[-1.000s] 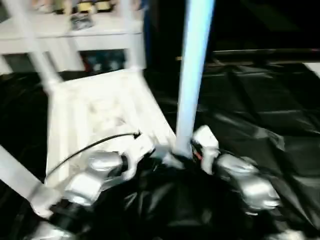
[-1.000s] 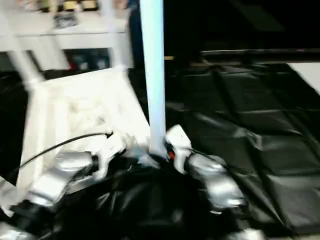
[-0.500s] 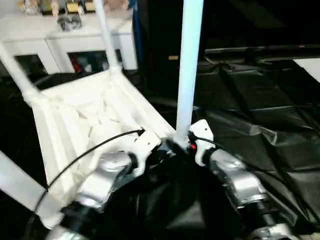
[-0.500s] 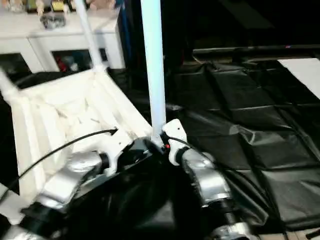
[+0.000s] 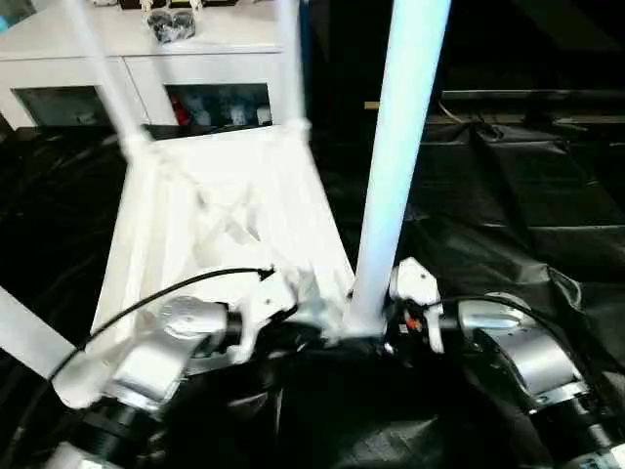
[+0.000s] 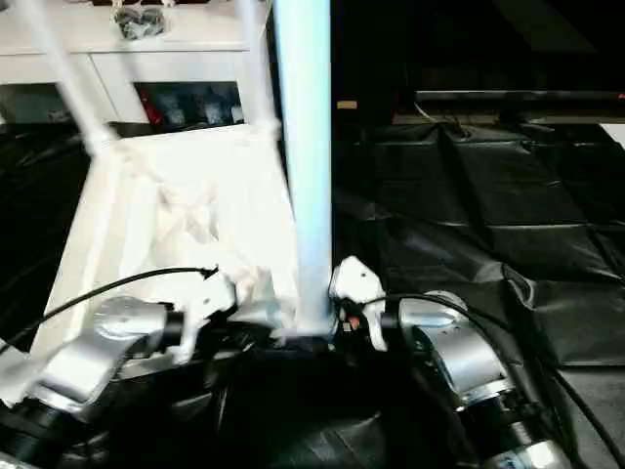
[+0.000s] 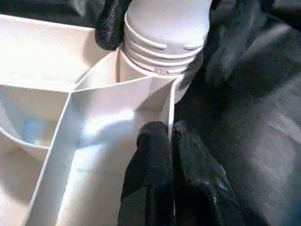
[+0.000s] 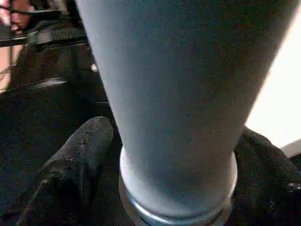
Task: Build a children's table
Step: Rotate leg to tighten
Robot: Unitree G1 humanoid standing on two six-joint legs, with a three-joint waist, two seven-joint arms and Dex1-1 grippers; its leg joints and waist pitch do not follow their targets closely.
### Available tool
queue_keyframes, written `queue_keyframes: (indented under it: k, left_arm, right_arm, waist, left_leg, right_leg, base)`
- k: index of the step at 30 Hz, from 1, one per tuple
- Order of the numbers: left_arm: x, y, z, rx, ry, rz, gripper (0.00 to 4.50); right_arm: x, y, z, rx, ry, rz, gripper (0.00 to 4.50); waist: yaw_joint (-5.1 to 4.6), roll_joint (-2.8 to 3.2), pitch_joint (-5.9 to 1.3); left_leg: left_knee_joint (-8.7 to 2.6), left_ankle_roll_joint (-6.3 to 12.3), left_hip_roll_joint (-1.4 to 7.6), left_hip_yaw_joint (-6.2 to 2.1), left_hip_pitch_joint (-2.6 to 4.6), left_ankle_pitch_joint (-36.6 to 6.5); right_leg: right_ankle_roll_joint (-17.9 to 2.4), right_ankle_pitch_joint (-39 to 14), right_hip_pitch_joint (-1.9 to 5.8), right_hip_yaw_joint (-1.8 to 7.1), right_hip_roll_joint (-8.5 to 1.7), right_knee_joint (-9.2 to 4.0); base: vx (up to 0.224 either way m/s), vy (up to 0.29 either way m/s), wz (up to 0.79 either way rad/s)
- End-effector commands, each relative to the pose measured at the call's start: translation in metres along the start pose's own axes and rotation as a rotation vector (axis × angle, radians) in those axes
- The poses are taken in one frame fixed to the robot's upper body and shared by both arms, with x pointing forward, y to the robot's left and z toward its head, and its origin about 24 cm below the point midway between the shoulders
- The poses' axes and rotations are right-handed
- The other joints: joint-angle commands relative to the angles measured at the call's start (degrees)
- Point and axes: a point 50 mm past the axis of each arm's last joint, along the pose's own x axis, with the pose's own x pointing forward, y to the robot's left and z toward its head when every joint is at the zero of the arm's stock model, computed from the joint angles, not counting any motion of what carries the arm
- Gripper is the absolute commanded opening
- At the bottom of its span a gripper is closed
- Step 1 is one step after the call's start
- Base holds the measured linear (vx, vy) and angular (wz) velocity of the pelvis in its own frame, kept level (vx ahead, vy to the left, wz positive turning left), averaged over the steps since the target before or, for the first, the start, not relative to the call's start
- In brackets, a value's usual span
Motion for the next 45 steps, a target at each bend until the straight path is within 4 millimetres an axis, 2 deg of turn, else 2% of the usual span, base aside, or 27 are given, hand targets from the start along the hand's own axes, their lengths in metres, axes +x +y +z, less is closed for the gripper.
queue_keyframes:
  k: [1, 2, 4, 6, 7, 9, 13, 18, 21, 23, 24, 25, 26, 28, 29, 30, 31, 34, 35, 37, 38, 40, 43, 45]
  left_arm:
    - [0.002, -0.003, -0.003, -0.005, 0.024, -0.087, 0.0]
    - [0.002, -0.003, -0.003, -0.005, 0.024, -0.087, 0.0]
    - [0.001, -0.002, -0.003, -0.001, 0.032, -0.095, 0.0]
    - [0.001, -0.002, -0.003, -0.001, 0.032, -0.097, 0.0]
    - [0.001, -0.002, -0.003, 0.0, 0.031, -0.096, 0.0]
    - [0.001, -0.002, -0.003, -0.001, 0.024, -0.086, 0.0]
    - [0.002, -0.001, -0.004, -0.001, 0.017, -0.069, 0.0]
    - [0.003, 0.001, -0.005, -0.006, -0.001, -0.006, 0.0]
    - [0.005, 0.004, -0.004, -0.014, -0.017, 0.051, 0.0]
    - [0.009, 0.007, -0.003, -0.025, -0.021, 0.109, 0.0]
    - [0.01, 0.008, -0.003, -0.027, -0.022, 0.124, 0.0]
    - [0.017, 0.012, 0.001, -0.049, -0.046, 0.204, 0.0]
    - [0.017, 0.012, 0.002, -0.05, -0.047, 0.207, 0.0]
    - [0.024, 0.014, 0.006, -0.058, -0.061, 0.258, 0.0]
    - [0.032, 0.016, 0.01, -0.071, -0.072, 0.302, 0.0]
    - [0.032, 0.016, 0.01, -0.071, -0.072, 0.302, 0.0]
    - [0.045, 0.016, 0.016, -0.095, -0.094, 0.345, 0.0]
    - [0.056, 0.015, 0.022, -0.106, -0.113, 0.37, 0.0]
    - [0.063, 0.012, 0.025, -0.107, -0.121, 0.367, 0.0]
    - [0.066, 0.011, 0.028, -0.091, -0.123, 0.354, 0.0]
    - [0.066, 0.01, 0.028, -0.086, -0.124, 0.349, 0.0]
    - [0.066, 0.01, 0.03, -0.081, -0.128, 0.336, 0.0]
    - [0.061, 0.009, 0.028, -0.067, -0.12, 0.313, 0.0]
    - [0.053, 0.008, 0.024, -0.062, -0.111, 0.285, 0.0]
  right_arm:
    - [0.005, 0.006, 0.006, -0.033, -0.003, 0.077, 3.51]
    - [0.005, 0.006, 0.006, -0.033, -0.003, 0.077, 3.46]
    - [0.007, 0.007, 0.008, -0.037, -0.006, 0.1, 3.31]
    - [0.007, 0.007, 0.008, -0.037, -0.007, 0.105, 3.18]
    - [0.008, 0.007, 0.008, -0.036, -0.008, 0.112, 3.04]
    - [0.01, 0.009, 0.008, -0.03, -0.011, 0.121, 3.0]
    - [0.012, 0.011, 0.005, -0.02, -0.014, 0.124, 2.76]
    - [0.015, 0.012, -0.001, 0.004, -0.014, 0.068, 2.73]
    - [0.02, 0.007, -0.004, 0.021, -0.021, -0.023, 2.72]
    - [0.026, 0.001, -0.008, 0.043, -0.024, -0.134, 2.72]
    - [0.027, -0.001, -0.009, 0.052, -0.022, -0.162, 2.72]
    - [0.036, -0.012, -0.014, 0.098, -0.014, -0.329, 2.72]
    - [0.036, -0.012, -0.014, 0.1, -0.014, -0.335, 2.72]
    - [0.042, -0.019, -0.017, 0.136, -0.01, -0.447, 2.72]
    - [0.048, -0.026, -0.02, 0.17, 0.003, -0.58, 2.72]
    - [0.048, -0.026, -0.02, 0.17, 0.003, -0.58, 2.72]
    - [0.057, -0.029, -0.022, 0.212, 0.013, -0.664, 2.72]
    - [0.065, -0.031, -0.02, 0.204, 0.023, -0.733, 2.72]
    - [0.071, -0.033, -0.017, 0.188, 0.008, -0.766, 2.72]
    - [0.074, -0.033, -0.012, 0.236, -0.045, -0.736, 2.72]
    - [0.075, -0.033, -0.011, 0.252, -0.062, -0.723, 3.07]
    - [0.075, -0.033, -0.008, 0.263, -0.092, -0.696, 3.42]
    - [0.072, -0.034, -0.002, 0.241, -0.118, -0.658, 3.5]
    - [0.064, -0.035, 0.0, 0.197, -0.119, -0.609, 3.83]
  waist:
    - [0.04, -1.27, -2.73]
    - [0.13, -1.2, -2.69]
    - [-0.03, -1.56, -2.56]
    - [-0.1, -1.45, -2.57]
    - [-0.18, -1.65, -2.54]
    - [-0.11, -1.91, -2.65]
    - [0.0, -2.05, -2.75]
    - [-0.01, -1.98, -2.63]
    - [-0.34, -1.98, -2.35]
    - [-0.79, -2.09, -2.11]
    - [-0.79, -2.09, -2.11]
    - [-1.23, -1.94, -1.7]
    - [-1.82, -2.05, -1.39]
    - [-2.2, -2.04, -1.5]
    - [-2.72, -2.06, -1.46]
    - [-2.92, -2.04, -1.36]
    - [-3.02, -1.97, -1.46]
    - [-3.26, -2.02, -1.62]
    - [-3.32, -2.06, -1.75]
    - [-3.35, -2.21, -1.74]
    - [-3.38, -2.15, -1.81]
    - [-3.28, -2.04, -1.84]
    - [-3.09, -2.1, -1.95]
    - [-2.82, -2.11, -2.09]
  left_leg:
    - [-3.96, 6.05, 5.21, -1.81, 1.15, -8.0]
    - [-4.02, 5.6, 5.21, -1.83, 1.28, -8.62]
    - [-4.22, 4.18, 5.35, -1.9, 1.14, -9.4]
    - [-4.2, 3.6, 5.31, -1.85, 1.25, -9.49]
    - [-4.2, 3.46, 5.26, -1.85, 1.19, -9.44]
    - [-4.0, 3.82, 5.18, -1.76, 1.1, -8.22]
    - [-3.69, 4.98, 5.08, -1.69, 0.91, -6.42]
    - [-3.77, 4.65, 5.14, -1.75, 1.0, -7.63]
    - [-4.09, 3.22, 5.11, -1.79, 1.07, -10.08]
    - [-4.34, 1.43, 4.98, -1.93, 1.08, -12.7]
    - [-4.34, 1.43, 4.98, -1.93, 1.08, -12.7]
    - [-4.69, 0.08, 4.89, -2.23, 1.04, -15.67]
    - [-4.83, -1.4, 4.7, -2.43, 1.25, -18.76]
    - [-4.92, -2.51, 4.66, -2.8, 1.47, -20.76]
    - [-5.23, -3.16, 4.68, -3.18, 1.06, -21.59]
    - [-5.26, -3.35, 4.6, -3.15, 1.17, -22.26]
    - [-5.15, -3.53, 4.47, -3.2, 1.41, -23.09]
    - [-4.96, -3.18, 4.44, -3.03, 1.74, -23.02]
    - [-4.88, -2.81, 4.45, -2.87, 1.56, -22.14]
    - [-4.97, -2.1, 4.47, -2.85, 1.38, -21.62]
    - [-4.92, -1.78, 4.43, -2.8, 1.35, -21.73]
    - [-4.98, -1.29, 4.53, -2.71, 1.31, -21.2]
    - [-4.96, -0.99, 4.64, -2.52, 1.36, -20.11]
    - [-4.85, -0.37, 4.67, -2.43, 1.22, -18.82]
  right_leg:
    - [-14.77, -5.57, 1.68, 2.68, -5.37, -3.5]
    - [-14.61, -6.64, 1.58, 2.71, -5.39, -3.61]
    - [-14.25, -7.94, 1.65, 2.85, -5.54, -3.6]
    - [-14.41, -7.52, 1.55, 2.91, -5.5, -3.54]
    - [-14.56, -6.91, 1.63, 2.93, -5.51, -3.47]
    - [-14.82, -5.04, 1.77, 2.95, -5.58, -3.29]
    - [-15.04, -3.27, 1.89, 2.87, -5.63, -3.07]
    - [-14.88, -5.4, 1.78, 2.83, -5.54, -3.23]
    - [-14.22, -9.54, 1.64, 2.95, -5.6, -3.69]
    - [-13.18, -14.51, 1.56, 3.02, -5.67, -4.11]
    - [-13.18, -14.51, 1.56, 3.02, -5.67, -4.11]
    - [-11.72, -20.25, 1.47, 2.98, -5.77, -4.56]
    - [-10.77, -25.31, 1.18, 2.82, -5.75, -4.97]
    - [-9.27, -28.95, 1.17, 2.8, -5.93, -5.27]
    - [-7.9, -30.17, 1.21, 2.78, -5.91, -5.33]
    - [-7.71, -30.82, 0.94, 2.73, -5.81, -5.51]
    - [-7.17, -31.65, 0.81, 2.77, -5.87, -5.81]
    - [-7.64, -29.46, 0.38, 3.0, -5.68, -5.96]
    - [-8.44, -26.7, 0.44, 3.14, -5.72, -5.8]
    - [-8.87, -24.85, 0.55, 3.13, -5.62, -5.72]
    - [-9.04, -24.24, 0.63, 3.19, -5.59, -5.61]
    - [-9.76, -21.89, 0.73, 3.21, -5.51, -5.41]
    - [-10.64, -19.11, 0.78, 3.27, -5.45, -5.2]
    - [-11.2, -17.09, 1.03, 3.29, -5.54, -4.97]
  base:
    - [0.0, 0.0, 0.0]
    - [0.0, 0.0, 0.0]
    - [0.0, 0.0, 0.0]
    - [0.0, 0.0, 0.0]
    - [0.0, 0.0, 0.0]
    - [0.0, 0.0, 0.0]
    - [0.0, 0.0, 0.0]
    - [0.0, 0.0, 0.0]
    - [0.0, 0.0, 0.0]
    - [0.0, 0.0, 0.0]
    - [0.0, 0.0, 0.0]
    - [0.0, 0.0, 0.0]
    - [0.0, 0.0, 0.0]
    - [0.0, 0.0, 0.0]
    - [0.0, 0.0, 0.0]
    - [0.0, 0.0, 0.0]
    - [0.0, 0.0, 0.0]
    - [0.0, 0.0, 0.0]
    - [0.0, 0.0, 0.0]
    - [0.0, 0.0, 0.0]
    - [0.0, 0.0, 0.0]
    - [0.0, 0.0, 0.0]
    - [0.0, 0.0, 0.0]
    - [0.0, 0.0, 0.0]
